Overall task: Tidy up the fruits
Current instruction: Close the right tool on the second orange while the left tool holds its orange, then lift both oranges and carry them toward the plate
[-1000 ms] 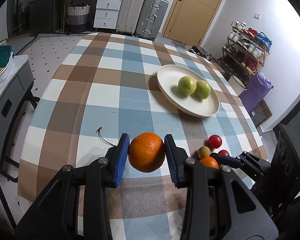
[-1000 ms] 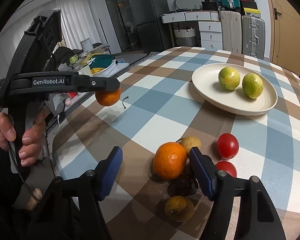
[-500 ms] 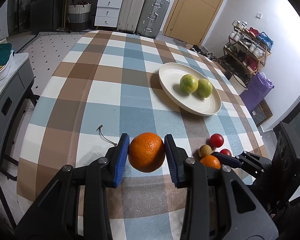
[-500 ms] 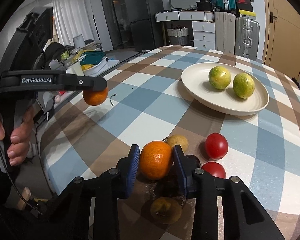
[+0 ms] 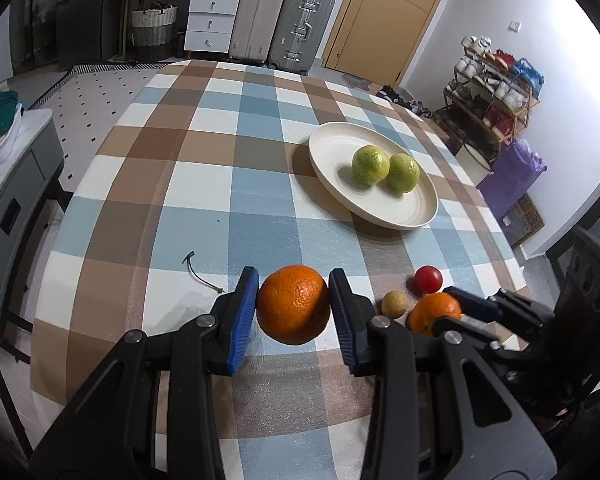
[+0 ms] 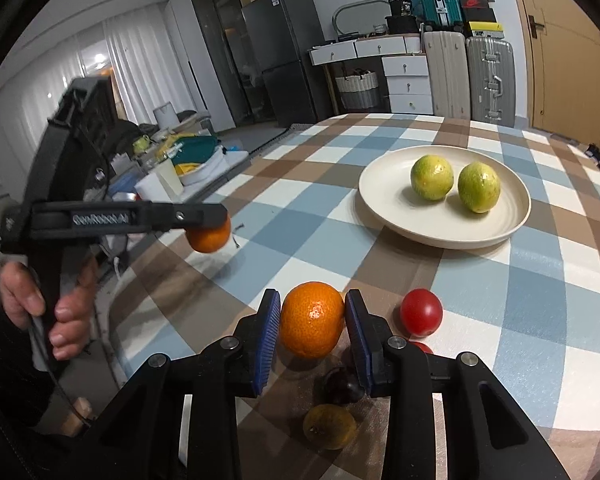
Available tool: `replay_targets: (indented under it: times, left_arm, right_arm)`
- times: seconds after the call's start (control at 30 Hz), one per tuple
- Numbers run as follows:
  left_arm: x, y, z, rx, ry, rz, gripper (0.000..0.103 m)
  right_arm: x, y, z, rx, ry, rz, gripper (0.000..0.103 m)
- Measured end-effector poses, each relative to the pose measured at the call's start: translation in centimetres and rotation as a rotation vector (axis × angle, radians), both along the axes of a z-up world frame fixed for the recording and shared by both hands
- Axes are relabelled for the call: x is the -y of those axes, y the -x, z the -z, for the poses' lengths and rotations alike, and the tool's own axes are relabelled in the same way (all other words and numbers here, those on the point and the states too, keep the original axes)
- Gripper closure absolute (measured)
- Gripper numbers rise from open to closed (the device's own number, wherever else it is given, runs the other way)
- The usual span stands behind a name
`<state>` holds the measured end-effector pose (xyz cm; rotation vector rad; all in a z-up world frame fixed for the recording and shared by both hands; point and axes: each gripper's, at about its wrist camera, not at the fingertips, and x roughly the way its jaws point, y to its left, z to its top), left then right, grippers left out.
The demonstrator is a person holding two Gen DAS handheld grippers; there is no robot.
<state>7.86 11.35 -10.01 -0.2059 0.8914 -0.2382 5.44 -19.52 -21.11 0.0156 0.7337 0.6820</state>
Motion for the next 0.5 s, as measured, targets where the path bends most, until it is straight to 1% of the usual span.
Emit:
replay_targets:
  times: [0.1,0.2,0.27,0.37,0.5]
  left_arm:
    - [0.4,-0.5,-0.6,0.004,0.003,0.010,0.070]
    - [1.0,-1.3,-1.1,0.011,0.007,0.026,0.070]
    - [1.7,-2.0,-1.3,0.011,0.003,0.040,0.070]
    - [2.2,-2.8,-1.3,0.003,0.014,0.052,0.070]
    - [1.9,-3.2,-0.6,-0.006,0.041,0.039,0.070]
  right_arm:
    - [0.7,-0.4,-0.6,-0.011,-0.040,0.004,0.071]
    - [1.5,-0.8,-1.7,0.008,-0.071,0.015,0.073]
    - [1.9,-1.2,-2.3,0.022,-0.070,0.026,0.073]
    - [1.9,-1.9,-1.9,0.002,-0.055,0.027,0.073]
    - [1.3,-1.1,-1.3,-0.008,-0.057,-0.018,0.072]
